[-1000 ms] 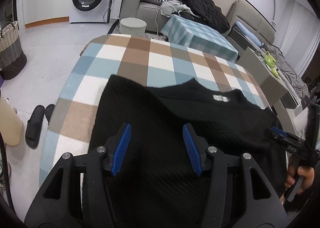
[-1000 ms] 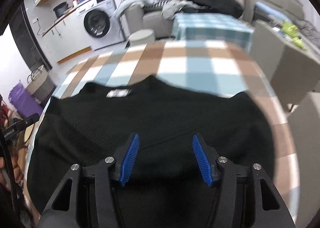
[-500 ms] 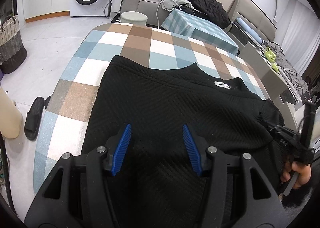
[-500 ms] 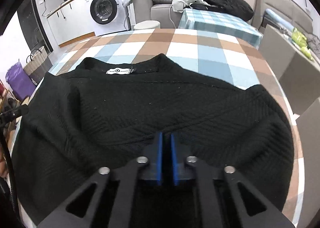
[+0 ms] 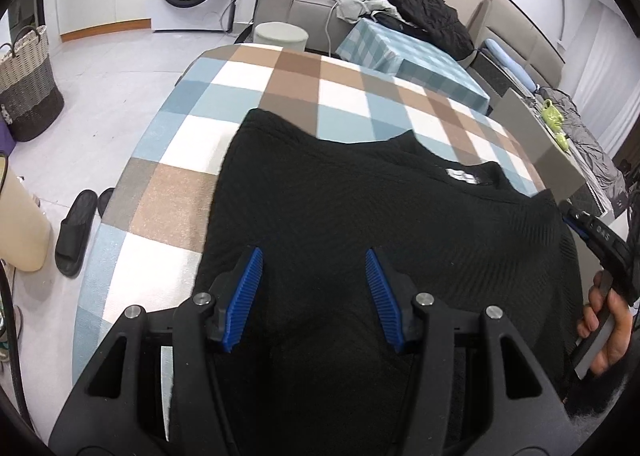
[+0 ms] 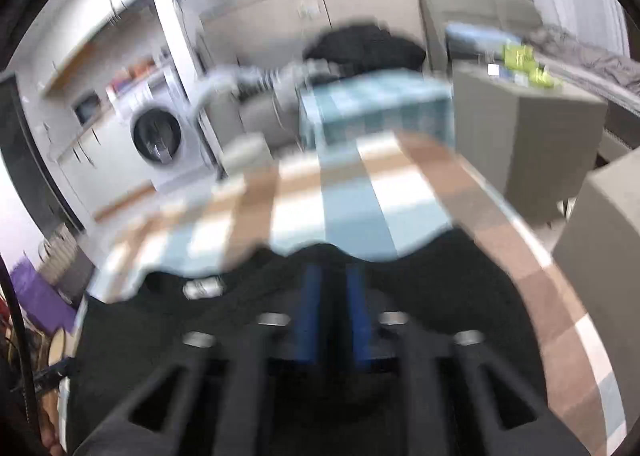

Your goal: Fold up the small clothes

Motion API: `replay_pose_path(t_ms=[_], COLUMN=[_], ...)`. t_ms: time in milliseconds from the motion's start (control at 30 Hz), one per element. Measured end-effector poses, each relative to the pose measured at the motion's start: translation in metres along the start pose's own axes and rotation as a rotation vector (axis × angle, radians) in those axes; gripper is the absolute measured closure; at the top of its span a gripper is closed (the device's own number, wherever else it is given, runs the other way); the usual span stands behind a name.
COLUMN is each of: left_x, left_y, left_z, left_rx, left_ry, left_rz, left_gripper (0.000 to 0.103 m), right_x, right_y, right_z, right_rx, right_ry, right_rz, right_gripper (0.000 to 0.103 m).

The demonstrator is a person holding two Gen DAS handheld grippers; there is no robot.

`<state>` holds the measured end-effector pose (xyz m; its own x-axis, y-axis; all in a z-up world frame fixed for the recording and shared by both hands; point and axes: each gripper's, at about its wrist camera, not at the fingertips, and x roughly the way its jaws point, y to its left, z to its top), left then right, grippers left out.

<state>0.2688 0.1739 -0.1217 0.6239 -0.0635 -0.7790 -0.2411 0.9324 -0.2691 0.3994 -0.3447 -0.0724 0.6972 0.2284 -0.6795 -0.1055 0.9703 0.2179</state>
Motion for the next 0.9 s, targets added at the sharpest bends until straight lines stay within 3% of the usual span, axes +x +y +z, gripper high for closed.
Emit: replay_pose_path(t_ms=[100,233,333,433,533,633,733,800,867,900], left_x=[0.007,0.029,0.048,0.045,0.045,0.058,0.081,0.083,0.083,0.082], left_y=[0.006,0.008,0.002,-0.014,-0.037,-0.065,-0.085,-0.095,-0.098,-0.098], left_z=[0.008,0.031,0.045,0.049,0.047,0.042,0.037,0.033,0.034,0.035], left_rx=[0.010,0.031,0.071,0.105,0.145,0.215,0.289,0.343,0.357,0.355], left_ry=[0.001,0.008,0.032,0.014,0.047,0.088,0.134,0.110,0.106,0.097], left_rz=[0.032,0.080,0.149,0.112,0.002,-0.044,0.021,0.064,0.053,0.051], left_gripper=[0.052,0.052,0.052,0.052,0.048,0.044,0.044,0.044,0.062,0.089], right_x=[-0.001,-0.015,-0.029,-0.038,-0.050,-0.058,-0.059,-0.057,-0.055,-0.055], right_y=[-0.004,-0.015,-0.025,-0.036,-0.046,-0.052,-0.053,-0.053,-0.054,-0.055], right_z=[-0.003,-0.012,-0.017,-0.023,-0.028,-0.030,-0.033,-0.033,-0.034,-0.035], right_rx=[-0.016,-0.003,-0.011,-0.006,-0.005,0.003,-0.002,-0.001,0.003,0.002], right_ry=[0.029,0.044,0.045,0.058,0.053,0.050,0.051,0.062,0.070,0.070], right_rz=[-0.002,0.013,-0.015,-0.032,-0.060,-0.052,-0.047,-0.043,-0.038,-0.037], right_gripper=[0.073,0.062,0.060,0.059,0.058,0.057,0.054,0.054,0.054,0.054])
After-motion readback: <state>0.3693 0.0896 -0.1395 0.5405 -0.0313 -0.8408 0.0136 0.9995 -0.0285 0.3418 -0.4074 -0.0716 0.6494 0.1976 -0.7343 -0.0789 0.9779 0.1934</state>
